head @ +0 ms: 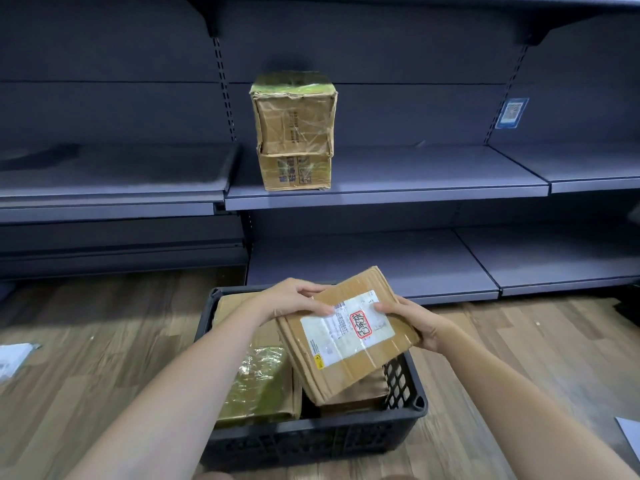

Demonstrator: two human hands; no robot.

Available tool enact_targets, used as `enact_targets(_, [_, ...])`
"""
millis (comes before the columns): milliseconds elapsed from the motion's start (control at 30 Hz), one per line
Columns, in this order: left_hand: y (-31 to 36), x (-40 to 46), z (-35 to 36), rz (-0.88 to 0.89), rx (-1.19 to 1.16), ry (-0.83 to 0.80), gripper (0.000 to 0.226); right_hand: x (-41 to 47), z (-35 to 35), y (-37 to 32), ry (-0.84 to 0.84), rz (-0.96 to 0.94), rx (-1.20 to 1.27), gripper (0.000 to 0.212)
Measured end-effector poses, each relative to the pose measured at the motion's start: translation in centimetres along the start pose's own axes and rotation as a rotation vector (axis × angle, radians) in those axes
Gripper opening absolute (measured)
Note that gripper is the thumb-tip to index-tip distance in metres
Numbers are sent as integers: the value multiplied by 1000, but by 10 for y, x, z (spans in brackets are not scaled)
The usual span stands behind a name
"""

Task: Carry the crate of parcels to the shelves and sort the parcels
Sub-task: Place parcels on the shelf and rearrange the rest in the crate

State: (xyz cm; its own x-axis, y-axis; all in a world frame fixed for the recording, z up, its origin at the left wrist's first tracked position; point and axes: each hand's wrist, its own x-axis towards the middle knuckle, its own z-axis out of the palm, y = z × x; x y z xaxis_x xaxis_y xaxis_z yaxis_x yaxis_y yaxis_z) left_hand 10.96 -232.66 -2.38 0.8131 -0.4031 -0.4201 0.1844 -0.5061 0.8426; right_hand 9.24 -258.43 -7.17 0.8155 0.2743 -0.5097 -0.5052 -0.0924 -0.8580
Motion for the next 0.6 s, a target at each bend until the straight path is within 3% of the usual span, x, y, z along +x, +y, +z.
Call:
enact_targets(67, [-5,9,1,50,93,288,61,2,2,10,102,-1,75,55])
enact_targets(133, [-11,12,8,29,-5,521,87,5,3,21,210,-2,177,76])
enact_targets(200, [-14,10,22,-116,-222,505,102,6,8,32,277,-12,348,99])
enact_targets(267, [-17,9,45,-197,-410,404,98,5,19,41,278,-39,445,109])
enact_targets(400, [-18,14,78,-127,-654,355,57,-3,44,41,268,-66,401,81])
enact_targets(500, [-29,21,74,-85,-622,432,37,-7,35,38,358,-49,119,71])
enact_targets(600, [-39,29,65,-72,-433,422,45,-9,24,35,387,-57,-272,59])
